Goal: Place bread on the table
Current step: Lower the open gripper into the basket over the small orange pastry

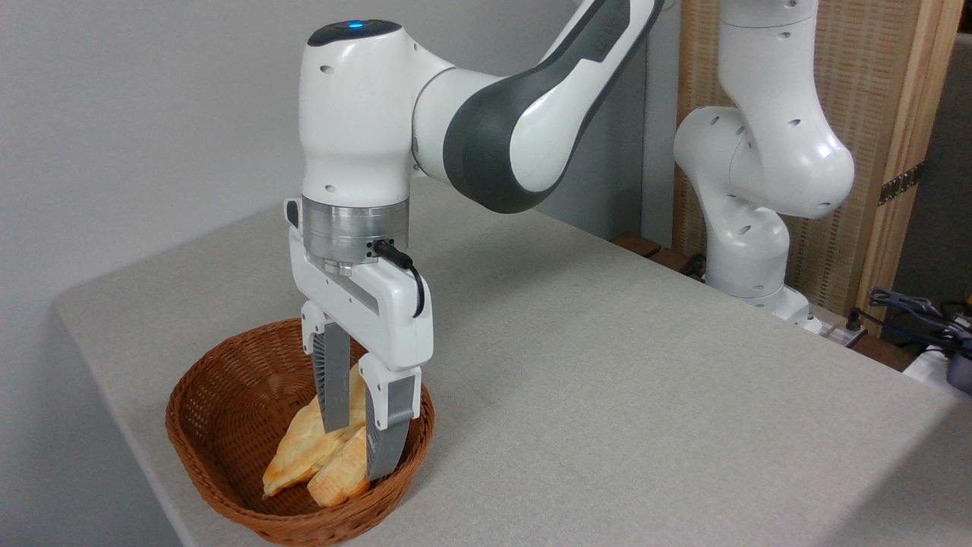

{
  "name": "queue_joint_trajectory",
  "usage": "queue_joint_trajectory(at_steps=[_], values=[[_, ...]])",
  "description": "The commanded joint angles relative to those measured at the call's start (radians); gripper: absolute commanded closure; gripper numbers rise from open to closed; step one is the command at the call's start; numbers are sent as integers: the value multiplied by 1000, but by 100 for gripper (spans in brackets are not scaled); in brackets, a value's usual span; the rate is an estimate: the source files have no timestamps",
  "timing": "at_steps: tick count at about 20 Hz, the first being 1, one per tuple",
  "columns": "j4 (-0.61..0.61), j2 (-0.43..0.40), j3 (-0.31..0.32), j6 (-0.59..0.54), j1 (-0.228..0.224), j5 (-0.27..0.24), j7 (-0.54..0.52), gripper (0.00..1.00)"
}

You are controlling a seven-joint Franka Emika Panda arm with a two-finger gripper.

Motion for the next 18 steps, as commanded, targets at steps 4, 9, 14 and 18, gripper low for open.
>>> queue_joint_trajectory(at_steps=[4, 9, 14, 18], values=[[9, 12, 4, 15, -6, 29, -1, 31], [7, 16, 2, 15, -6, 30, 1, 46], [7, 18, 1, 14, -8, 32, 1, 46], [7, 18, 1, 14, -8, 30, 1, 49]])
